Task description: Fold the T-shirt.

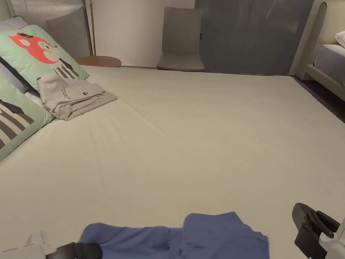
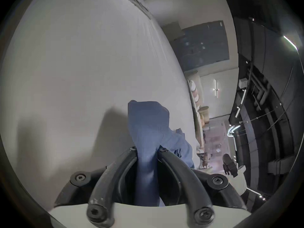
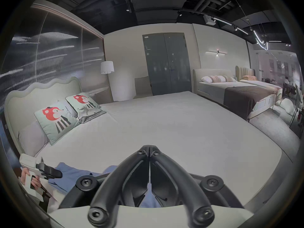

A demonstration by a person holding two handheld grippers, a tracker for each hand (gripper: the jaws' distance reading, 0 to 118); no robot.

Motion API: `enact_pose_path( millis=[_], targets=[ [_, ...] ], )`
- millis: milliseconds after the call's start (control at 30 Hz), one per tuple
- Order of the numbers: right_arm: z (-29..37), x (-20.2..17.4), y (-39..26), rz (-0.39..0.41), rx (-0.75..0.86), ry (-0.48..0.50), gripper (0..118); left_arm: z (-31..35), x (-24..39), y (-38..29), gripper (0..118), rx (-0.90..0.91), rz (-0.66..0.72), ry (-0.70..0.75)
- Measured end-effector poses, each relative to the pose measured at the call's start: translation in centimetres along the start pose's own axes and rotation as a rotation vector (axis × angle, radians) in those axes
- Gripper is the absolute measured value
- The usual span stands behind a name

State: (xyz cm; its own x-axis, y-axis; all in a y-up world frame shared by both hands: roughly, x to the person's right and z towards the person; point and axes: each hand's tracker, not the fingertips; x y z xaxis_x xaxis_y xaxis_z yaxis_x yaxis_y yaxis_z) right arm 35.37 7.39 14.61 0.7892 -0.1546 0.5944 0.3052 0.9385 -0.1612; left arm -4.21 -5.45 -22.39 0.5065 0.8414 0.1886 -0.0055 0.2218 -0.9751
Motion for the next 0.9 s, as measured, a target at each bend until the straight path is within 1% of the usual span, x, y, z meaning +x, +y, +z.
enact_pose_path(
  millis=[100,200,267,333,400,500,633,767,867,900],
  targets=[
    [-0.1,0.0,-0.2,-0.003,-0.001,0.007,1,3.9,-0.7,0.9,6,0.063,-0.002,0.049],
    [-0.2,-0.1,-0.4,-0.01,-0.005,0.015,1,6.9,0.9,0.8,6,0.11,-0.007,0.063],
    [-0.4,-0.2,-0.6,-0.014,-0.009,0.024,1,7.8,2.4,0.8,6,0.135,-0.014,0.047],
    [-0.6,-0.2,-0.7,-0.022,-0.012,0.036,1,7.3,4.5,0.7,6,0.137,-0.038,0.015],
    [-0.7,-0.3,-0.8,-0.029,-0.011,0.045,1,5.5,7.4,0.2,6,0.119,-0.101,-0.006],
    [-0.6,-0.3,-0.8,-0.034,-0.008,0.054,1,1.2,11.5,-0.5,6,0.081,-0.143,-0.046],
    [0.2,0.6,-0.8,-0.043,0.003,0.045,1,-6.1,16.4,-2.8,6,-0.016,-0.272,-0.036],
    [1.0,2.1,-0.8,-0.063,0.014,0.012,1,-13.5,18.6,-5.9,6,-0.112,-0.38,0.065],
    [1.4,3.1,-0.9,-0.083,0.016,-0.008,1,-18.9,19.2,-9.2,7,-0.169,-0.474,0.224],
    [1.6,3.3,-1.0,-0.083,0.017,-0.014,1,-20.1,19.2,-10.1,11,-0.169,-0.482,0.249]
  ],
)
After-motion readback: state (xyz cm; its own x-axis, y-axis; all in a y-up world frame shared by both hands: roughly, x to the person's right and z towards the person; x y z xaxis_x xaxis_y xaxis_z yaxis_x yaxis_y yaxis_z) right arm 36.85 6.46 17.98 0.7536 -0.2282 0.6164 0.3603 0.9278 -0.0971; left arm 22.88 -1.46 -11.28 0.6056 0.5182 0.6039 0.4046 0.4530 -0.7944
